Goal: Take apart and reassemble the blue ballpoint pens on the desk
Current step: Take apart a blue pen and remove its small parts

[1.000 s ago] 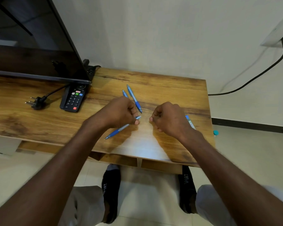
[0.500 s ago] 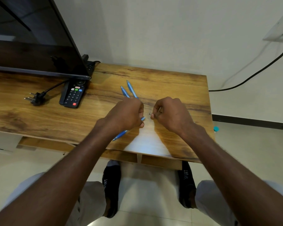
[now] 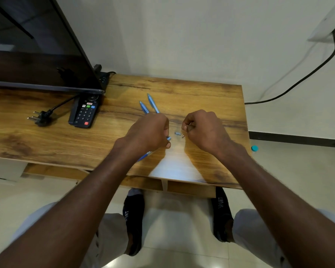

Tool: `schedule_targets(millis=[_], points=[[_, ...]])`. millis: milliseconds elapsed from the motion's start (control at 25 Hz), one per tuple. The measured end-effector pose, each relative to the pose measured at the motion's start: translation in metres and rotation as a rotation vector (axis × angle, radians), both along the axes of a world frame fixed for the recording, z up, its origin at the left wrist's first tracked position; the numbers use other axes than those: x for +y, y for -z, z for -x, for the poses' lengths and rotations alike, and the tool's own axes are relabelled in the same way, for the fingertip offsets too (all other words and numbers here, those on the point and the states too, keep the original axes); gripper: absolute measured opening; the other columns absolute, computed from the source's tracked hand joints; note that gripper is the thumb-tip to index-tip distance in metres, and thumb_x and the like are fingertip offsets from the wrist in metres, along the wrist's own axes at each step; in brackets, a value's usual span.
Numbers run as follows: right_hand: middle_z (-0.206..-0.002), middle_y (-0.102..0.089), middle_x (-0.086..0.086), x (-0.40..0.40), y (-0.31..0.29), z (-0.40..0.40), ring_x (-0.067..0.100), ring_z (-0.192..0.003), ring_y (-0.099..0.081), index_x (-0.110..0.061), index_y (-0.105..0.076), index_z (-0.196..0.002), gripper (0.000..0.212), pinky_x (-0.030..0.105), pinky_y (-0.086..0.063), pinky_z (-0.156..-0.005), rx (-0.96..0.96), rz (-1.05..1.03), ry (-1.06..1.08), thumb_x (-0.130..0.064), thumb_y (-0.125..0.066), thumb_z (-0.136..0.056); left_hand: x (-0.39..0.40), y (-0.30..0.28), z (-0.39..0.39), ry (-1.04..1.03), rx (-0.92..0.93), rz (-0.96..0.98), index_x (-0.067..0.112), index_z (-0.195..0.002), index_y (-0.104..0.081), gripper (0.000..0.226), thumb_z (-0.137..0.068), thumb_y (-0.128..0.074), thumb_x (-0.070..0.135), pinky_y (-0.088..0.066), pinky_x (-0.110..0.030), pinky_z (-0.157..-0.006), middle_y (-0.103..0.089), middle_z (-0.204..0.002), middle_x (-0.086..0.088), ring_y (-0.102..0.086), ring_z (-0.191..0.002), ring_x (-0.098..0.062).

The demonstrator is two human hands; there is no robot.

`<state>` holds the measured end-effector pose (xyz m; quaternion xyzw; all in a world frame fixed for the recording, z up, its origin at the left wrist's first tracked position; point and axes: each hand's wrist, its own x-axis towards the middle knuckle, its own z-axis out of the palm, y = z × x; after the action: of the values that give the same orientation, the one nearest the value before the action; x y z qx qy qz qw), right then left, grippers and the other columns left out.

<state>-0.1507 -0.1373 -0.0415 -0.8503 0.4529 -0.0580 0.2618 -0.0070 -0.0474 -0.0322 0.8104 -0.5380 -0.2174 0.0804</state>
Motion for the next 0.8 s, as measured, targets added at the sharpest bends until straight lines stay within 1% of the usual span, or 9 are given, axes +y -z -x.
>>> schedule_targets(millis=[160, 240, 280, 400, 480, 600, 720, 800], points=[[-0.101, -0.077, 0.003, -0.009, -0.008, 0.012, 0.026, -0.093, -0.070, -0.021, -0.079, -0.098, 0.009, 0.034, -0.054, -0.075, -0.009, 0.026, 0.047, -0.021, -0.071, -0.096, -0.002, -0.001, -0.003, 0.011, -0.010, -0.021, 0.016, -0.095, -0.074, 0.030, -0.075, -0.094, 0.025, -0.052, -0.032, -0.079, -0.075, -0.102, -0.006, -0.070, -0.098, -0.023], [-0.101, -0.075, 0.002, -0.013, -0.011, 0.021, 0.028, -0.094, -0.070, -0.024, -0.077, -0.097, 0.005, 0.036, -0.055, -0.074, 0.017, 0.068, 0.108, -0.027, -0.075, -0.095, -0.001, -0.003, -0.004, 0.006, -0.017, -0.014, 0.015, -0.093, -0.073, 0.032, -0.074, -0.095, 0.028, -0.054, -0.034, -0.078, -0.075, -0.098, -0.006, -0.070, -0.094, -0.023], [-0.103, -0.074, 0.003, -0.015, -0.012, 0.025, 0.030, -0.095, -0.069, -0.024, -0.075, -0.097, 0.007, 0.036, -0.054, -0.074, 0.050, 0.095, 0.142, -0.030, -0.076, -0.094, -0.001, -0.004, -0.005, 0.006, -0.021, -0.009, 0.015, -0.092, -0.072, 0.033, -0.074, -0.095, 0.030, -0.056, -0.036, -0.078, -0.074, -0.096, -0.006, -0.069, -0.092, -0.023], [-0.109, -0.067, 0.005, -0.021, -0.016, 0.040, 0.032, -0.099, -0.064, -0.019, -0.069, -0.108, 0.028, 0.035, -0.046, -0.074, 0.219, 0.110, 0.207, -0.039, -0.080, -0.091, -0.001, -0.008, -0.007, 0.009, 0.004, 0.000, 0.015, -0.086, -0.069, 0.035, -0.073, -0.094, 0.036, -0.058, -0.040, -0.081, -0.073, -0.093, -0.005, -0.068, -0.090, -0.021], [-0.110, -0.063, 0.008, -0.025, -0.016, 0.048, 0.031, -0.096, -0.059, -0.016, -0.066, -0.112, 0.034, 0.035, -0.042, -0.074, 0.292, 0.067, 0.228, -0.036, -0.081, -0.090, -0.004, -0.009, -0.008, -0.004, 0.033, 0.021, 0.014, -0.082, -0.070, 0.034, -0.074, -0.092, 0.039, -0.057, -0.038, -0.077, -0.073, -0.087, -0.004, -0.068, -0.086, -0.019], [-0.115, -0.064, 0.012, -0.026, -0.011, 0.051, 0.035, -0.102, -0.062, -0.013, -0.066, -0.113, 0.028, 0.035, -0.045, -0.076, 0.271, 0.018, 0.227, -0.025, -0.078, -0.092, -0.010, -0.006, -0.004, -0.038, 0.016, 0.096, 0.014, -0.079, -0.070, 0.037, -0.078, -0.088, 0.046, -0.051, -0.032, -0.067, -0.070, -0.078, -0.002, -0.066, -0.076, -0.016], [-0.109, -0.068, 0.010, -0.027, -0.008, 0.049, 0.031, -0.095, -0.064, -0.014, -0.070, -0.108, 0.019, 0.036, -0.053, -0.078, 0.202, 0.023, 0.213, -0.019, -0.077, -0.091, -0.018, -0.005, 0.004, -0.077, 0.002, 0.209, 0.012, -0.082, -0.070, 0.036, -0.088, -0.081, 0.046, -0.043, -0.028, -0.062, -0.068, -0.075, 0.000, -0.063, -0.071, -0.011], [-0.105, -0.073, 0.007, -0.030, -0.006, 0.045, 0.029, -0.094, -0.068, -0.017, -0.074, -0.103, 0.013, 0.041, -0.059, -0.081, 0.116, -0.004, 0.233, -0.019, -0.076, -0.090, -0.023, -0.007, 0.009, -0.104, 0.041, 0.269, 0.013, -0.085, -0.071, 0.030, -0.094, -0.077, 0.042, -0.039, -0.024, -0.059, -0.067, -0.074, 0.003, -0.060, -0.069, -0.007]])
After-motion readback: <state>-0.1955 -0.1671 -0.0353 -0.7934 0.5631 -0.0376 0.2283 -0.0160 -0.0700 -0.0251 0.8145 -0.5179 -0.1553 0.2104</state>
